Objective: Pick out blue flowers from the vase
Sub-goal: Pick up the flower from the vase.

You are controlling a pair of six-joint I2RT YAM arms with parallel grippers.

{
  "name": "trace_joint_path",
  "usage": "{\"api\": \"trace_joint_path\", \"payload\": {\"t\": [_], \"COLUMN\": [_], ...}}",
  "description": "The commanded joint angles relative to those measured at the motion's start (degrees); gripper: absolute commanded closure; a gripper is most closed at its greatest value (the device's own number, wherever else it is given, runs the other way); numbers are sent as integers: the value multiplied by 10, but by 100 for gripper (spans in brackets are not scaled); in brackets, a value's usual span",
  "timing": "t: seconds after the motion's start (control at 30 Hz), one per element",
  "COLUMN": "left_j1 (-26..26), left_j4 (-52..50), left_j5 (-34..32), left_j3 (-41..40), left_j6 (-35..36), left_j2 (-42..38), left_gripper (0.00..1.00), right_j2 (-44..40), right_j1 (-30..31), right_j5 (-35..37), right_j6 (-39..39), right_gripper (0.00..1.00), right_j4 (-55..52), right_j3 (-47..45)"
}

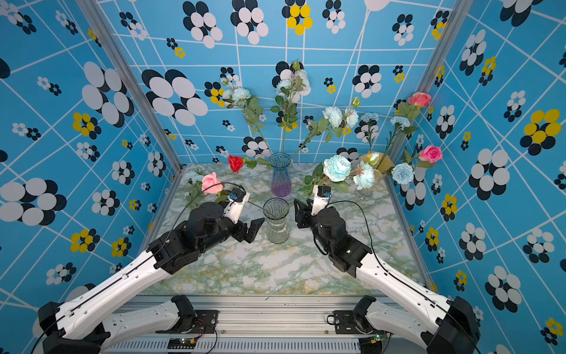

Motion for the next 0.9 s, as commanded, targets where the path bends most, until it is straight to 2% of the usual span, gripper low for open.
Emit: {"api": "trace_joint_path", "payload": {"t": [0.0, 0.3, 0.63, 0.87], "left_j1": [-7, -38, -70, -80], "left_j4": [-8, 10, 53, 54], "left_j5": [11, 30, 18, 13], "left_j3": [0, -15, -61, -58], "left_j6": [-7, -20, -28, -29], "left_j2": [-10, -28, -49, -62], "left_gripper": [0, 0, 0, 0], "right_j2": [12, 32, 56, 61], "right_j1": [-6, -10, -11, -11], "right_j5": [-6, -9, -3, -3], "right_j6": [7, -9, -30, -36], "right_gripper": [51, 61, 63, 81], "right_j4": [26, 37, 53, 48], "right_j3": [24, 40, 59, 68]}}
